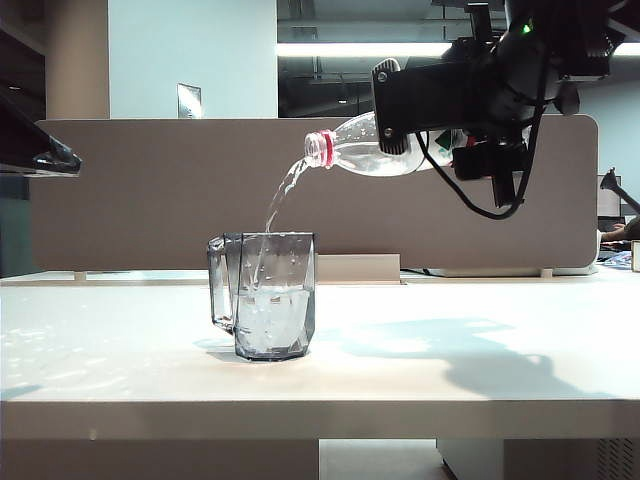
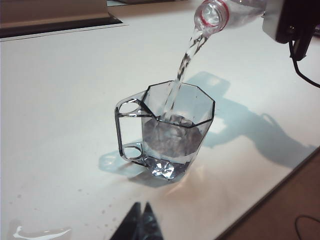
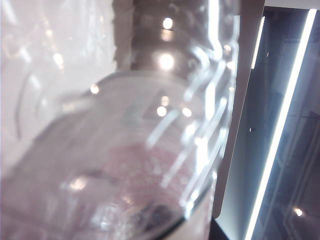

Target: Pick up the mineral water bottle on the table and pour water into the mug until it's half full.

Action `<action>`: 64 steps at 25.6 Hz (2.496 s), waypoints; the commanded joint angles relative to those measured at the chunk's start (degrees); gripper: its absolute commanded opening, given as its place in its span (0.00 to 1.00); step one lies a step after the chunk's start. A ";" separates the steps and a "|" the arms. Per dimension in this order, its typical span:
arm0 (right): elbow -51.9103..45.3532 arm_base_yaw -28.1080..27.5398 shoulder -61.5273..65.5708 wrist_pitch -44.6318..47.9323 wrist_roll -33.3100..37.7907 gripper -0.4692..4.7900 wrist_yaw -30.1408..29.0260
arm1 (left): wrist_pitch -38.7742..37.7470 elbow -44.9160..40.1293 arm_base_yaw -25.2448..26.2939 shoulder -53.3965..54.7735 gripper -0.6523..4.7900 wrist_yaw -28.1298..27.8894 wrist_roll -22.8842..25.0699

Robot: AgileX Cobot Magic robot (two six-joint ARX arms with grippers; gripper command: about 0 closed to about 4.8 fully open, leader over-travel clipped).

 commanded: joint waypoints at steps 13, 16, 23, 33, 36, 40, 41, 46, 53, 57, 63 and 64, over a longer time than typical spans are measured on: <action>0.44 1.42 -0.50 0.37 21.33 0.59 -2.97 | 0.33 0.17 -0.07 -0.09 0.11 0.04 -0.17; 0.35 1.73 -0.50 -1.97 37.24 0.59 -6.49 | 0.33 0.17 -0.07 -0.09 0.11 0.02 -0.17; -1.27 1.73 0.42 -0.42 76.48 0.58 -17.73 | 0.33 0.17 -0.07 -0.09 0.11 0.02 -0.17; -13.46 1.88 13.22 33.27 98.47 0.58 -18.10 | 0.33 0.17 -0.07 -0.09 0.11 0.02 -0.17; -13.46 2.67 16.57 35.43 98.47 0.58 -18.05 | 0.33 0.17 -0.07 -0.09 0.11 0.02 -0.17; -13.44 3.96 19.96 36.52 98.47 0.58 -18.05 | 0.33 0.17 -0.07 -0.09 0.11 0.02 -0.17; -13.46 4.61 21.05 36.54 98.44 0.55 -17.81 | 0.31 0.17 -0.07 -0.09 0.11 0.02 -0.17; -13.46 5.16 23.43 38.03 98.40 0.54 -17.84 | 0.31 0.17 -0.07 -0.09 0.11 0.02 -0.17; -13.46 5.16 23.89 37.79 98.40 0.63 -18.03 | 0.33 0.17 -0.07 -0.09 0.11 0.02 -0.17; -13.64 5.16 23.89 37.77 98.40 0.79 -18.03 | 0.33 0.17 -0.07 -0.09 0.11 0.02 -0.17; -16.13 5.18 23.82 38.40 98.18 0.92 -18.05 | 0.33 0.17 -0.07 -0.09 0.11 0.02 -0.17; -16.79 5.22 23.82 39.36 98.18 0.94 -18.08 | 0.33 0.17 -0.07 -0.09 0.11 0.02 -0.17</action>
